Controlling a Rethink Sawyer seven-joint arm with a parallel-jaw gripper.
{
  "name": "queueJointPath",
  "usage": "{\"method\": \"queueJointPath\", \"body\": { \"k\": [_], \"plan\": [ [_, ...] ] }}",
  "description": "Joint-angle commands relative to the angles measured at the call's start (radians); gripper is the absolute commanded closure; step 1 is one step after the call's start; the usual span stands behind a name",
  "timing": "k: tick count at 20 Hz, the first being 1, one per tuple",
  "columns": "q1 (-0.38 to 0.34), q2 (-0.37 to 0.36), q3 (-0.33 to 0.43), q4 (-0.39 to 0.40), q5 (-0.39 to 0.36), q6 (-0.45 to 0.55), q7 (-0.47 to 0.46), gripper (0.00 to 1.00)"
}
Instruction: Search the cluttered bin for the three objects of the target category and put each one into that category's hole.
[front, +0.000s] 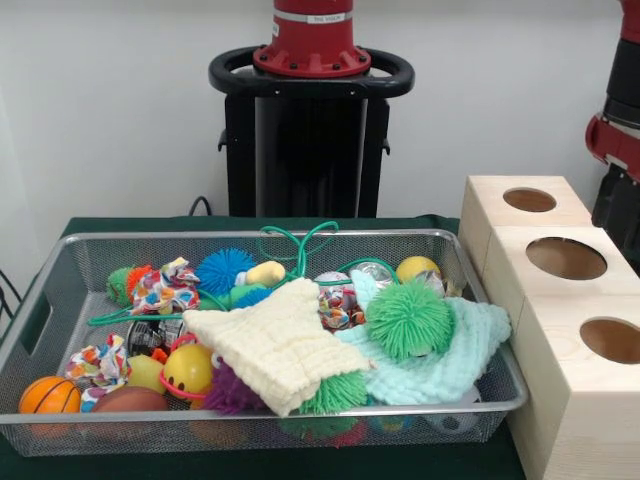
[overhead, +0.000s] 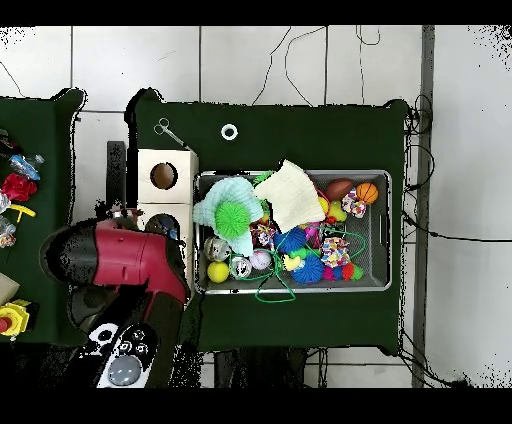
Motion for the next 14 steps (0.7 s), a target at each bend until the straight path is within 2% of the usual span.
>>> {"method": "queueJointPath", "body": {
  "k": [1, 4, 8, 14],
  "plan": [
    [-0.044, -0.006, 0.066, -0.061, -0.089, 0.215, -0.035, 0.00],
    [-0.048, -0.026, 0.074, -0.039, -0.101, 0.200, -0.050, 0.00],
    [-0.084, -0.064, 0.109, 0.035, -0.128, 0.153, -0.118, 0.00],
    [-0.125, -0.105, 0.135, 0.098, -0.195, 0.147, -0.189, 0.00]
  ]
}}
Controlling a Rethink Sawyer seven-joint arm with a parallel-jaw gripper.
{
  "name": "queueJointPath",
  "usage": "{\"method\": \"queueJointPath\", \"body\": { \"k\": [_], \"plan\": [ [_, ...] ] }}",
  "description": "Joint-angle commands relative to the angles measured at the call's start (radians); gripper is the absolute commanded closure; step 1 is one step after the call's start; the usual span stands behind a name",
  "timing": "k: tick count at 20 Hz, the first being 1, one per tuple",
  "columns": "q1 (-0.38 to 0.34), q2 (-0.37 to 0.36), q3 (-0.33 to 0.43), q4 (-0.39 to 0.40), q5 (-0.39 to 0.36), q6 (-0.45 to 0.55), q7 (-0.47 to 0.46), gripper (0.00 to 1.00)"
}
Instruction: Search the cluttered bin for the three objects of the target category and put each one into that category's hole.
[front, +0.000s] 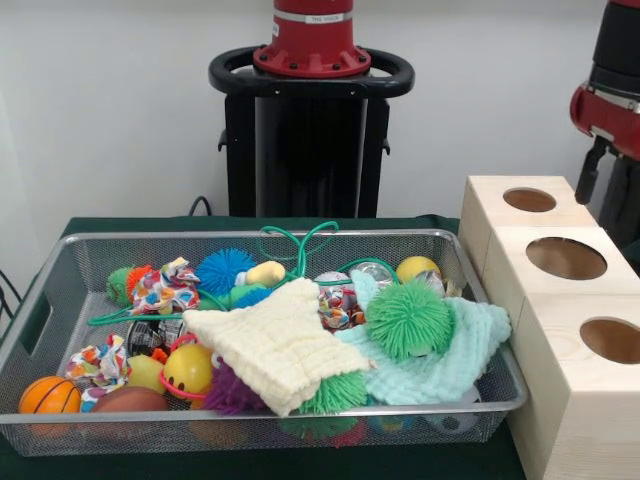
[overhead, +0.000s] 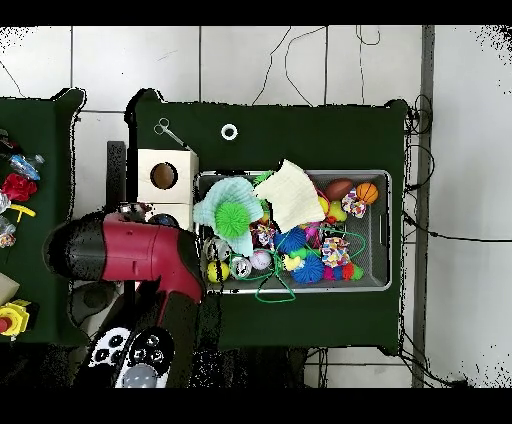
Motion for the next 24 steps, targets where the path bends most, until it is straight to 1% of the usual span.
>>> {"method": "queueJointPath", "body": {
  "k": [1, 3, 4, 5, 9, 11, 13, 16, 18, 21, 23, 24],
  "plan": [
    [-0.077, -0.045, 0.135, 0.132, -0.117, 0.075, -0.224, 0.00],
    [-0.109, -0.064, 0.153, 0.163, -0.171, 0.072, -0.301, 0.00],
    [-0.156, -0.086, 0.193, 0.202, -0.195, 0.049, -0.383, 0.00],
    [-0.192, -0.101, 0.219, 0.229, -0.222, 0.024, -0.436, 0.00],
    [-0.342, -0.155, 0.312, 0.346, -0.352, -0.087, -0.580, 0.00],
    [-0.401, -0.159, 0.336, 0.377, -0.437, -0.128, -0.615, 0.00],
    [-0.459, -0.159, 0.352, 0.391, -0.531, -0.152, -0.656, 0.00],
    [-0.529, -0.165, 0.392, 0.392, -0.627, -0.157, -0.699, 0.00],
    [-0.578, -0.178, 0.426, 0.396, -0.667, -0.149, -0.723, 0.00],
    [-0.656, -0.210, 0.478, 0.415, -0.705, -0.137, -0.778, 0.00],
    [-0.729, -0.249, 0.522, 0.457, -0.720, -0.136, -0.825, 0.00],
    [-0.749, -0.266, 0.535, 0.461, -0.728, -0.120, -0.845, 0.00]
  ]
}}
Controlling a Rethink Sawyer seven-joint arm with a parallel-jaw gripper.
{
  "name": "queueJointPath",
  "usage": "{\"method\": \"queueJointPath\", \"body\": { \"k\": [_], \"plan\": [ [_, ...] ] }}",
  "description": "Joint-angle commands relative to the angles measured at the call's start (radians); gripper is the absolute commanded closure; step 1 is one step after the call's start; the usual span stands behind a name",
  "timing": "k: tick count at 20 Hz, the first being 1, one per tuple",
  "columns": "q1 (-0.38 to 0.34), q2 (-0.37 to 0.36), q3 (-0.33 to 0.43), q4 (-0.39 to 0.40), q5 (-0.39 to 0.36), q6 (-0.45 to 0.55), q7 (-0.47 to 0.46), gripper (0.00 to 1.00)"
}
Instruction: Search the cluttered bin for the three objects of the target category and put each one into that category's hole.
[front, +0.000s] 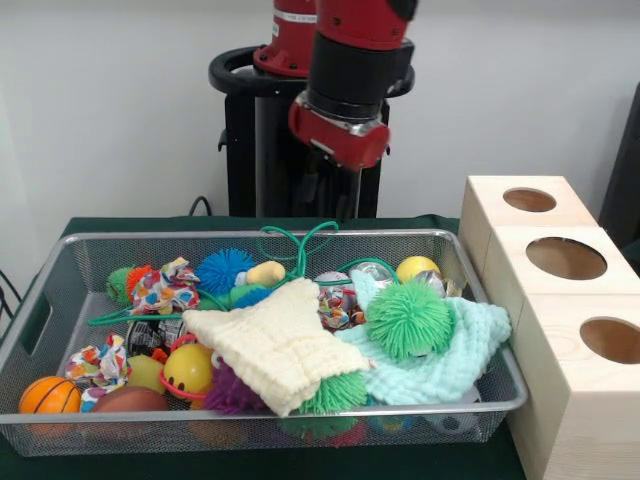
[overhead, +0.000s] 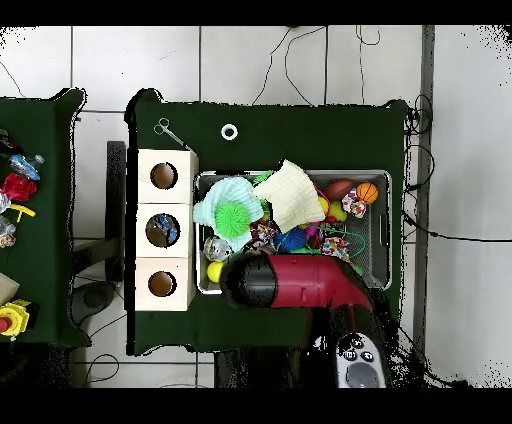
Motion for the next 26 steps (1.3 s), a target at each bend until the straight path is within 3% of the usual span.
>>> {"method": "queueJointPath", "body": {
  "k": [1, 5, 12, 15, 20, 26],
  "plan": [
    [-0.131, -0.093, 0.206, 0.150, -0.109, 0.020, -0.398, 0.00],
    [-0.220, -0.162, 0.249, 0.176, -0.132, 0.085, -0.486, 0.00],
    [-0.342, -0.199, 0.361, 0.105, -0.104, 0.218, -0.617, 0.00],
    [-0.364, -0.168, 0.381, 0.040, -0.116, 0.244, -0.621, 0.00],
    [-0.317, -0.033, 0.375, -0.088, -0.134, 0.216, -0.500, 0.00],
    [-0.295, 0.038, 0.368, -0.189, -0.135, 0.209, -0.458, 0.00]
  ]
}}
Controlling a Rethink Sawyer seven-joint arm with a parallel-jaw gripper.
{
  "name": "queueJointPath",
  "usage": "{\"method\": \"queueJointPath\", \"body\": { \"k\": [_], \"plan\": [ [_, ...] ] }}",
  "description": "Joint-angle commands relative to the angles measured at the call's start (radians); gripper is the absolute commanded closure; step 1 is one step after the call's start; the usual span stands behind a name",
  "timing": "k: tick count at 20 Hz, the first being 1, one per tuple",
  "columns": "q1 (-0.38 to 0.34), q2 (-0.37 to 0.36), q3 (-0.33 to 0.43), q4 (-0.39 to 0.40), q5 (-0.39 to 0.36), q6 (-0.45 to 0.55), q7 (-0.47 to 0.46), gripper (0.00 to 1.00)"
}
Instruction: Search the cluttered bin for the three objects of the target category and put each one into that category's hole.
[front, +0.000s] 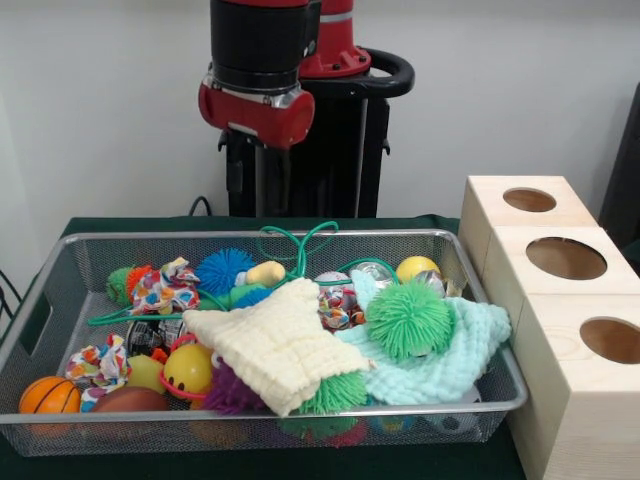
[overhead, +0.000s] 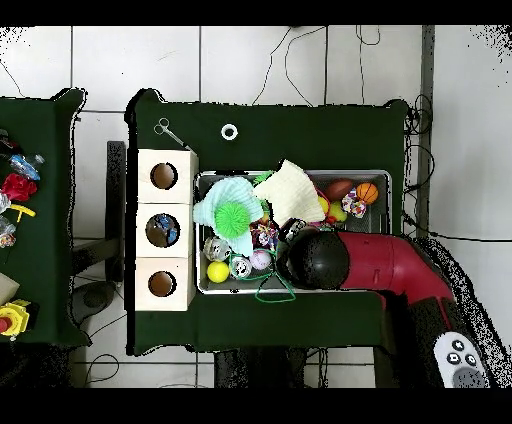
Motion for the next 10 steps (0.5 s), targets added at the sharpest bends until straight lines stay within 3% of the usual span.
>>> {"method": "queueJointPath", "body": {
  "k": [1, 10],
  "plan": [
    [0.015, 0.118, 0.090, -0.139, -0.070, 0.081, -0.184, 0.00],
    [-0.036, 0.149, 0.109, -0.156, -0.067, 0.065, -0.218, 0.00]
  ]
}}
